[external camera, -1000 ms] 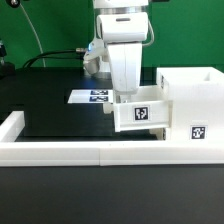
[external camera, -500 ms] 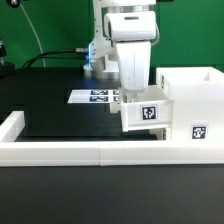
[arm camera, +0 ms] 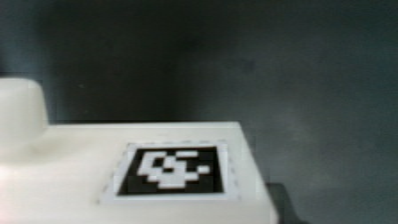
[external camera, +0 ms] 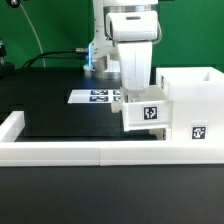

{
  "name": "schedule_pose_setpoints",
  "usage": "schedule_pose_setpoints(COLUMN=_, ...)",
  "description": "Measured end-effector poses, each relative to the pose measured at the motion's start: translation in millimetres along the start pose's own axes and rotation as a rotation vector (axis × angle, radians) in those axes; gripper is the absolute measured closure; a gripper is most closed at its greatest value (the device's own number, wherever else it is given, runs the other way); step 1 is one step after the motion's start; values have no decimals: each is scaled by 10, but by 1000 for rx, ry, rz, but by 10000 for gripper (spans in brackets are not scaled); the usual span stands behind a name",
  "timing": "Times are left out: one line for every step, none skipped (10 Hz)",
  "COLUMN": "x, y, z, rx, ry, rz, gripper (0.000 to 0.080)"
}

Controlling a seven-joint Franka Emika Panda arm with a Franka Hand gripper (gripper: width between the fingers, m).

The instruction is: Assemble drawer

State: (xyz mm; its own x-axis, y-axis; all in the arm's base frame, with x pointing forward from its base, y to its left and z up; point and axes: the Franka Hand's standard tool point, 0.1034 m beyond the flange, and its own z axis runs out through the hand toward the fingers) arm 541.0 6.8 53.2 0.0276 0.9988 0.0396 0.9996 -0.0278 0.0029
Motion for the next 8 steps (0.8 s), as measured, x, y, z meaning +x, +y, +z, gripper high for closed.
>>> schedule_pose_setpoints(x=12, y=-4, z=4, rx=1, ry=-3, rz=0, gripper=755)
schedule_pose_setpoints(x=8, y=-2, z=3, rx=1, ry=-3, rz=4, gripper=755)
schedule_pose_setpoints(x=2, y=-4, z=5, rx=1, ry=-3, rz=5, gripper=676)
schedule_pose_setpoints(x=1, y=-5, z=6, rx=1, ry=-3, rz=5, gripper=676)
schedule_pose_setpoints(x=8, y=-6, z=-4, rx=2, ry=-4, rz=7, gripper=541)
schedule_pose_setpoints(x=29, y=-2, z=-57, rx=4, ry=-7, rz=6, gripper=360)
schedule_pose_setpoints(x=49, y=12, z=-120, rx=-1, ry=-10, rz=11, gripper=231)
schedule_pose_setpoints(x=69, y=27, z=-199, rx=-5, ry=-14, rz=17, gripper=231)
